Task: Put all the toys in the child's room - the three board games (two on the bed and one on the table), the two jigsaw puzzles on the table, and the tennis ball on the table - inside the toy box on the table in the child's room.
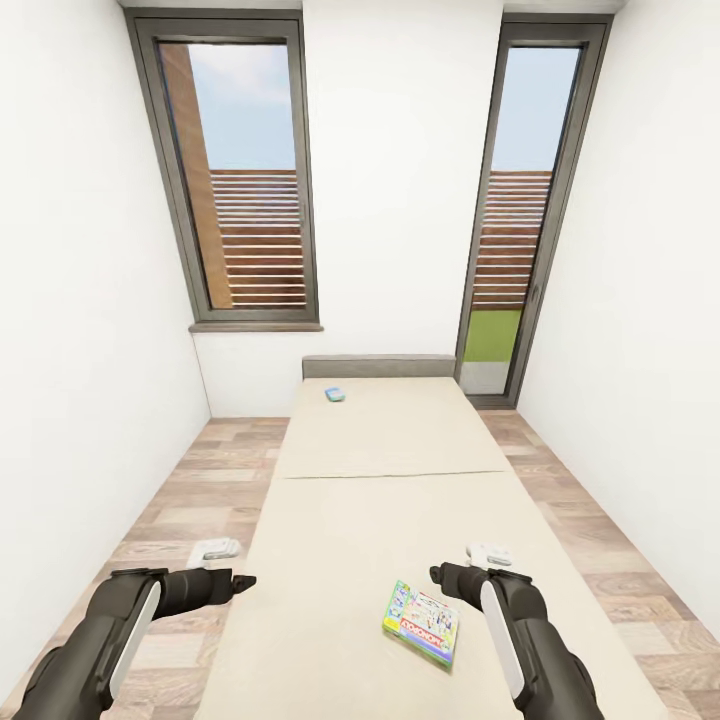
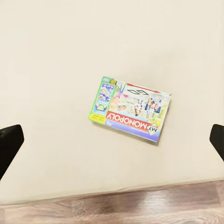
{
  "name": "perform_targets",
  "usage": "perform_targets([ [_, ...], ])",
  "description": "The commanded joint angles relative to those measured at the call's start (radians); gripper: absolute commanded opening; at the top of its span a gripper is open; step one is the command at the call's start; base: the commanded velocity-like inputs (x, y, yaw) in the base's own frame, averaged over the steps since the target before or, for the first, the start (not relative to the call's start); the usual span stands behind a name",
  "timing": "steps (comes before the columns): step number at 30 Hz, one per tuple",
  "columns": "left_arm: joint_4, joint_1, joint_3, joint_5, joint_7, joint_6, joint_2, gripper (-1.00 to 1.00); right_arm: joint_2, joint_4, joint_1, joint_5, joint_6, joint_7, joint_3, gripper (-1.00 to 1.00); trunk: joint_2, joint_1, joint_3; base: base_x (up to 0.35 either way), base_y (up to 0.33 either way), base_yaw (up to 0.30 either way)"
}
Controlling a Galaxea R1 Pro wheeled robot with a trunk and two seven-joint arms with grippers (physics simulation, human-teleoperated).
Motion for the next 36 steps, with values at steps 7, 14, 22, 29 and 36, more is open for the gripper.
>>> perform_targets([
  [7, -0.001, -0.001, -0.003, 0.000, -0.002, 0.000, -0.002, 1.00, 0.002, -0.001, -0.001, -0.007, 0.004, -0.006, -0.001, 1.00, -0.002, 0.001, -0.002, 0.006, 0.004, 0.000],
  [14, -0.001, -0.001, -0.003, 0.000, -0.002, 0.000, -0.002, 1.00, 0.002, -0.001, -0.001, -0.007, 0.004, -0.007, -0.001, 1.00, -0.002, 0.001, -0.002, 0.126, 0.078, 0.000],
  [22, -0.001, -0.001, -0.006, 0.000, -0.002, -0.001, -0.002, 1.00, 0.006, -0.001, -0.001, -0.007, -0.015, -0.010, 0.000, 1.00, -0.002, 0.001, -0.002, 0.024, 0.012, 0.000],
  [29, -0.001, -0.001, -0.006, 0.001, -0.003, -0.002, -0.002, 1.00, 0.013, -0.001, -0.001, -0.004, -0.021, -0.011, 0.006, 1.00, -0.002, 0.001, -0.002, 0.001, 0.001, 0.000],
  [36, -0.001, -0.001, -0.007, 0.000, -0.002, -0.002, -0.003, 1.00, 0.016, 0.110, -0.048, -0.007, -0.029, -0.013, 0.010, 1.00, -0.002, 0.001, -0.002, 0.000, 0.000, 0.000],
])
